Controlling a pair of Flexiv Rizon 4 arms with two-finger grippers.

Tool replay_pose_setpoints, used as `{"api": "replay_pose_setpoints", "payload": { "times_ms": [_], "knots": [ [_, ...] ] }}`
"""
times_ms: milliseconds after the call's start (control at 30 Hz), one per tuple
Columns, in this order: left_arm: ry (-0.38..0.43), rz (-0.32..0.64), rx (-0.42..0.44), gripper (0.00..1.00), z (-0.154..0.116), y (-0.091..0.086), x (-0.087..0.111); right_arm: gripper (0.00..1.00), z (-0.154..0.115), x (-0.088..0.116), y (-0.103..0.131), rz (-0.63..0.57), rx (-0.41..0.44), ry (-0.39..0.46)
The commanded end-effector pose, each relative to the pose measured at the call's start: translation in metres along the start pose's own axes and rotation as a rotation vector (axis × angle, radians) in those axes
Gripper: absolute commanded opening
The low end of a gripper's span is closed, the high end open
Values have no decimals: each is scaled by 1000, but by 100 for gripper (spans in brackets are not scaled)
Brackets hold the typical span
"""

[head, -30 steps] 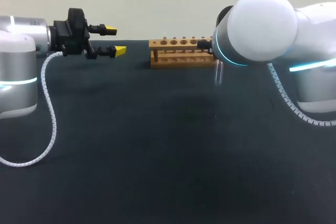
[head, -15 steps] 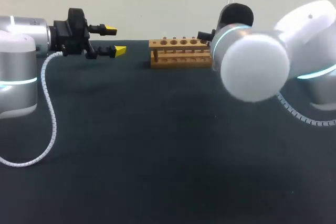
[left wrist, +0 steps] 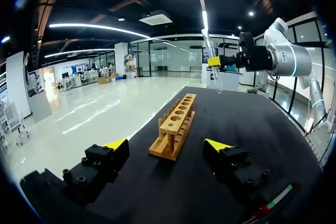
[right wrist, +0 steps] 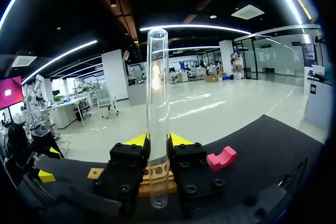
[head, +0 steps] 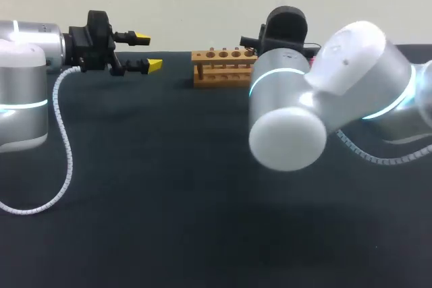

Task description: Grasp the test tube, adjust it, and insert it.

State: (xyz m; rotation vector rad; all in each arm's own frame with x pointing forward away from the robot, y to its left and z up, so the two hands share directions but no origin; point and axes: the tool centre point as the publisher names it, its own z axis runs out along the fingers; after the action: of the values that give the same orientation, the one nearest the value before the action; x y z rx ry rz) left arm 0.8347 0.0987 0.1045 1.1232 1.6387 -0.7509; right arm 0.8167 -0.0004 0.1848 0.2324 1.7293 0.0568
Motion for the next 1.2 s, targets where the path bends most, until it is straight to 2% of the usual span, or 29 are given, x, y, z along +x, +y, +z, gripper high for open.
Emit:
{"api": "replay_pose_setpoints", "payload": {
  "times_ms": [33,200,300,733,933,1200],
  "knots": [
    [2,-1,4,100,1,2,0,0,8,1,8,5,28,-116],
    [2,-1,4,100,1,2,0,0,10,-10,14,20,54,-195],
    [2,-1,4,100,1,2,0,0,15,-11,18,38,58,-212],
    [2,-1,4,100,1,2,0,0,37,-3,20,-39,46,-270],
    [2,-1,4,100,1,2,0,0,46,2,21,-114,35,-321],
    [2,-1,4,100,1,2,0,0,54,3,18,-97,27,-314]
  ]
}}
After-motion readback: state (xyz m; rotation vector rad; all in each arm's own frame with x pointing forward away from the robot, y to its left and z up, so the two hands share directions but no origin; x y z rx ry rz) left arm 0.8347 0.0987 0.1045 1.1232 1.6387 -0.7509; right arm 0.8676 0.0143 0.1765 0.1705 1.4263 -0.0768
